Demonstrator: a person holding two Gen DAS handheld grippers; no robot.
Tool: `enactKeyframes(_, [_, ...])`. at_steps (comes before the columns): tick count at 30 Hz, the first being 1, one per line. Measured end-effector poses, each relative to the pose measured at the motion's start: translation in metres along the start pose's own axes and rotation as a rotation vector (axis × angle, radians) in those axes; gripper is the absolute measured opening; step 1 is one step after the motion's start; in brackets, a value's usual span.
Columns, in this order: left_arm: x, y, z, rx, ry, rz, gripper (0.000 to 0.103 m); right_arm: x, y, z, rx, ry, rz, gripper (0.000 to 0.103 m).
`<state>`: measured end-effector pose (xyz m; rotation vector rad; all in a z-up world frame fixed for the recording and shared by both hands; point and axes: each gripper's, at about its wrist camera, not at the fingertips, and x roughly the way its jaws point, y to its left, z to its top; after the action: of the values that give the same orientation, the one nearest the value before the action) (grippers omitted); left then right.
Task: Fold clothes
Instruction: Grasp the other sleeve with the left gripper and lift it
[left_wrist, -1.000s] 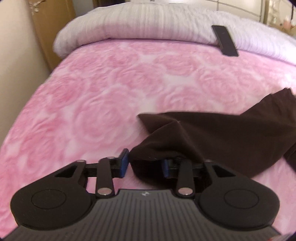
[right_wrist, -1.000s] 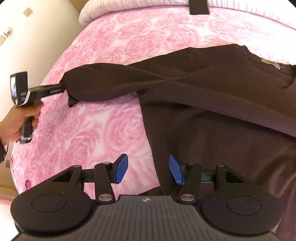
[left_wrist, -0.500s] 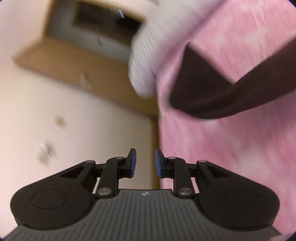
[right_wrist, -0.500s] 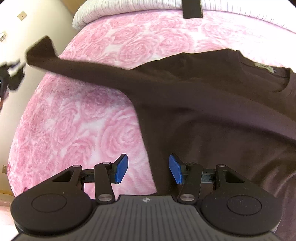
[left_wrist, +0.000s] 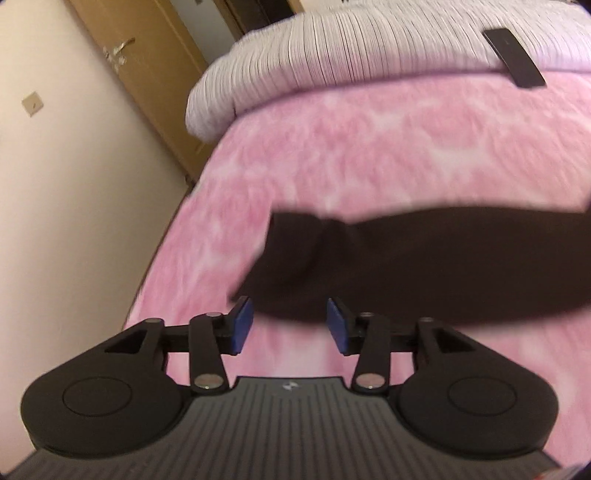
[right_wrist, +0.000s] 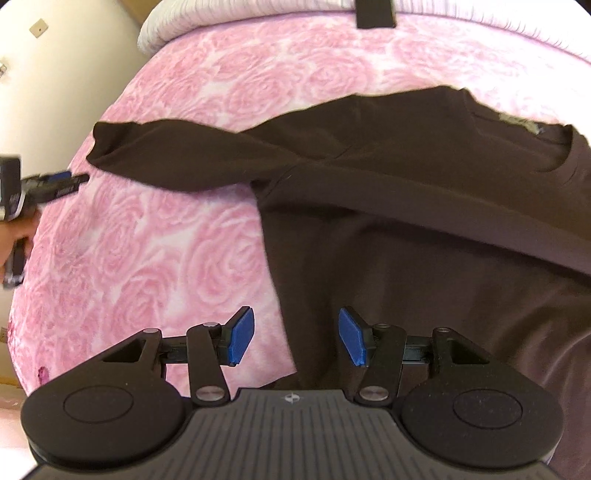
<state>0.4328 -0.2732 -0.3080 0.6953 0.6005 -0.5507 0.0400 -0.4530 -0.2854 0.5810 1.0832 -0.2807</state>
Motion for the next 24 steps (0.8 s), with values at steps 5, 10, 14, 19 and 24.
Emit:
enactKeyframes(5, [0.043,0.022,0.033,0.078,-0.005,-0.044,0.058,0.0,-0.012,0.016,-0.052,-0.012,0.003,0.056])
enactKeyframes(10, [0.041,0.054,0.038,0.013,0.035,-0.13,0.005,0.023,-0.012,0.061,-0.22,-0.024,0.001,0.06])
enactKeyframes(14, [0.039,0.079,0.042,-0.039,0.068,-0.198,0.005,0.051,-0.008,0.111,-0.352,-0.049,-0.012,0.06])
enactKeyframes(19, [0.027,0.102,0.038,-0.041,0.105,-0.264,0.006,0.091,-0.003,0.172,-0.529,-0.057,-0.008,0.059])
enactKeyframes(24, [0.011,0.105,0.014,0.01,0.132,-0.295,0.006,0.141,0.008,0.194,-0.814,0.073,-0.046,0.055])
